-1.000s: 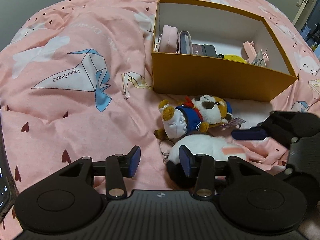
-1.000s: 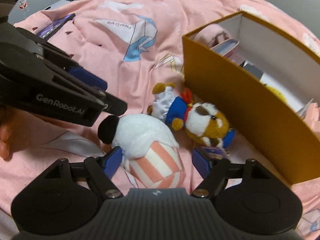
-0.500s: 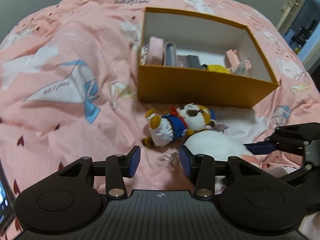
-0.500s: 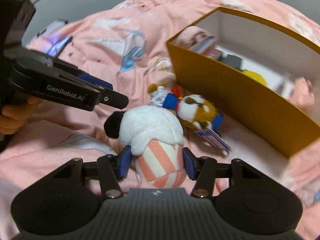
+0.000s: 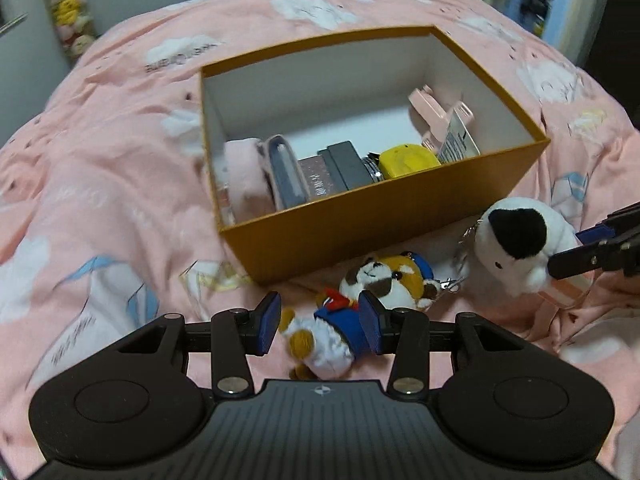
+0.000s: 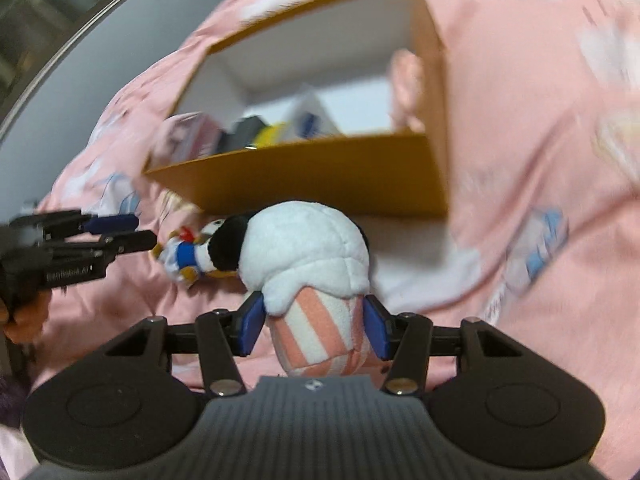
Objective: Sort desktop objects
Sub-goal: 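Grasp the white-and-pink striped plush with the right tool and lift it, then grasp the raccoon plush with the left tool while the right tool holds the striped plush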
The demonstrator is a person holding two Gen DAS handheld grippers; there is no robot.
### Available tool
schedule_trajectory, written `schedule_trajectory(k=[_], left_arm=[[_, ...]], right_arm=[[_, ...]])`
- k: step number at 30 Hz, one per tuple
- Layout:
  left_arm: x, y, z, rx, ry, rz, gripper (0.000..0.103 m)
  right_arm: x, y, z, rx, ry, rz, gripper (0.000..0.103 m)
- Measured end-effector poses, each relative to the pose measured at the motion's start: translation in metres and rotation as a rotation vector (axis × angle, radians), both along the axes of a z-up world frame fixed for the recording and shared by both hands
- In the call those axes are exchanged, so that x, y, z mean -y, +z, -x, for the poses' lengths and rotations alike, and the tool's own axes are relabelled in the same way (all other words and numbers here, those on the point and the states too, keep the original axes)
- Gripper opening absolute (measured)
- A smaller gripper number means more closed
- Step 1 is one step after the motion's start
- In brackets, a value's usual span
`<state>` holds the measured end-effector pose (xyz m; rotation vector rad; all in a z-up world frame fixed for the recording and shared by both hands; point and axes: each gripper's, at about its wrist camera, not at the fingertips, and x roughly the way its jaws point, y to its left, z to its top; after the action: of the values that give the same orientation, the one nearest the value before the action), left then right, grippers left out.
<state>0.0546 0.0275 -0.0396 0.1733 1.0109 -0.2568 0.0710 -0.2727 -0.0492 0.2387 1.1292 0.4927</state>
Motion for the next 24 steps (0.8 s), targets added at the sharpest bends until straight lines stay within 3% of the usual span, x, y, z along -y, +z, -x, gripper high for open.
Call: schedule_trajectory(k=[3, 7, 14, 18, 24], left_arm=[[0.000, -0.012, -0.013, -0.042, -0.047, -0.004, 0.050], [0.005, -0.027, -0.024, -0.074, -0.102, -0.071, 0.050], [0.012, -0.044, -0.025, -0.127, -0.173, -0.108, 0.050], [0.022, -0.048, -0.024, -0.240, -0.261, -0.128, 0.051], [0.044, -0.066, -0.020, -0.323, -0.373, -0.195, 0.059]], right_arm=[[0.012, -0.019, -0.005, -0.079, -0.067, -0.035, 0.056], [0.016, -0.023, -0.006, -0.077, -0.092, -0.028, 0.059], [0.010, -0.005, -0.006, 0.058, -0.076, 0.163, 0.059], [-0.002, 0.001, -0.003, 0.143, -0.035, 0.301, 0.063], [-0.004, 0.009, -0.002, 0.173, 0.041, 0.304, 0.063]])
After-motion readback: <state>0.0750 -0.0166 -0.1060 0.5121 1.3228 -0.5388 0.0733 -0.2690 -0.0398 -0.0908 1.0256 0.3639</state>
